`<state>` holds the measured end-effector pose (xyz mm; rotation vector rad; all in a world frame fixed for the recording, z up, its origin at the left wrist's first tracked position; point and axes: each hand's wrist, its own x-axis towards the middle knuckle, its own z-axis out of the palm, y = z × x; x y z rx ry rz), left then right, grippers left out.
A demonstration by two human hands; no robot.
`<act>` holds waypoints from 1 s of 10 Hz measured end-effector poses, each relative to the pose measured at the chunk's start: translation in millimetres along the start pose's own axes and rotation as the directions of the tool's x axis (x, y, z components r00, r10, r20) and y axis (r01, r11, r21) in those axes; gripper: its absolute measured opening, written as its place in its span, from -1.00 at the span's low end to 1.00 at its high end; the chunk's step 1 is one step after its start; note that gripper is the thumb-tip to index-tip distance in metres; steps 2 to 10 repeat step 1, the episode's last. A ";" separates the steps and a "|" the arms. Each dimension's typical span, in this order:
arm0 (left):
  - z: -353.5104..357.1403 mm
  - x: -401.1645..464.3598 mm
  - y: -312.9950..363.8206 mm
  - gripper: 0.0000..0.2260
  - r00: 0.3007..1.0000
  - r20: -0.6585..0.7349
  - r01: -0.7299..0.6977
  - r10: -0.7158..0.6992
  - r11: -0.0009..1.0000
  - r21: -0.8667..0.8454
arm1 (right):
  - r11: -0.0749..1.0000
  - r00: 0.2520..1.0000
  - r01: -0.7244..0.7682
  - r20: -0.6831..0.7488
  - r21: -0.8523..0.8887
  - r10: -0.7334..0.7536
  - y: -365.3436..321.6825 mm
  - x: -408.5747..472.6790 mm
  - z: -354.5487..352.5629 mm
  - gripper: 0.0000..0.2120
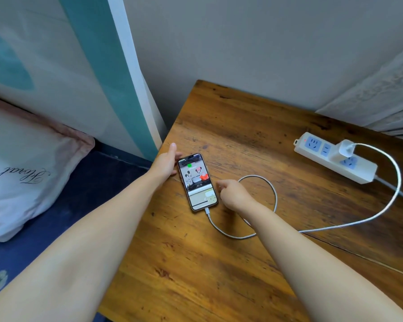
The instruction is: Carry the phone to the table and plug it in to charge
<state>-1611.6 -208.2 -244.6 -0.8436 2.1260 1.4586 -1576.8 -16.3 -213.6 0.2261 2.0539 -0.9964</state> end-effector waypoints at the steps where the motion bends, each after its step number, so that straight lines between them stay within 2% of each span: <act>1: -6.7 -21.0 -12.9 -0.50 0.999 -0.030 0.039 -0.039 0.999 -0.002 | 0.986 0.996 0.027 -0.089 0.164 -0.013 18.2 -27.0 -15.1 -0.52; 10: -6.7 -21.0 -12.9 -0.50 0.999 -0.030 0.039 -0.039 0.999 -0.002 | 0.986 0.996 0.027 -0.089 0.164 -0.013 18.2 -27.0 -15.1 -0.52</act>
